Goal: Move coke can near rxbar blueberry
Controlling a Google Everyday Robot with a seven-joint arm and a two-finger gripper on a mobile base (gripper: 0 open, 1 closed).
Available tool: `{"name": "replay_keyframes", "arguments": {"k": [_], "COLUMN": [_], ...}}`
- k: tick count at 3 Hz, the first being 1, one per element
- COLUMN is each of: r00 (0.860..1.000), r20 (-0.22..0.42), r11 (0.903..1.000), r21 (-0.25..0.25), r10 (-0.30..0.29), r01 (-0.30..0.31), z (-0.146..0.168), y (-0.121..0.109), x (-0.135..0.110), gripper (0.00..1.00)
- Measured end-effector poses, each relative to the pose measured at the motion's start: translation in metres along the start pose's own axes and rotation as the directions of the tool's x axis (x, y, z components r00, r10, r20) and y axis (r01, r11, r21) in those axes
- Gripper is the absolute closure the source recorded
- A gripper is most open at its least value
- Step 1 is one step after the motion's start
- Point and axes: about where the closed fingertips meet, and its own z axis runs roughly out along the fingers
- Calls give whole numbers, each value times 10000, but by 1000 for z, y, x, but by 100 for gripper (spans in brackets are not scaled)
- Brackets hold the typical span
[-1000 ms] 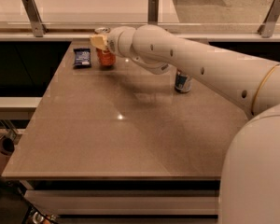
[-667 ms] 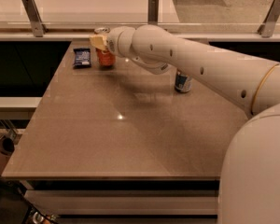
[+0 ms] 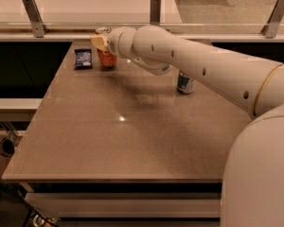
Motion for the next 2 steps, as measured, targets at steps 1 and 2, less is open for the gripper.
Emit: {"name": "replay_keyframes", "arguments": {"k": [1,2], "r00": [10000,10000], "r20": [3,7], "r11": [10000,10000], "r21": [-26,-50], "r10": [-3,-7], "r01": [3,7], "z": [1,1], "y": [2,4], "x": [0,-1], "gripper": [12,0]}}
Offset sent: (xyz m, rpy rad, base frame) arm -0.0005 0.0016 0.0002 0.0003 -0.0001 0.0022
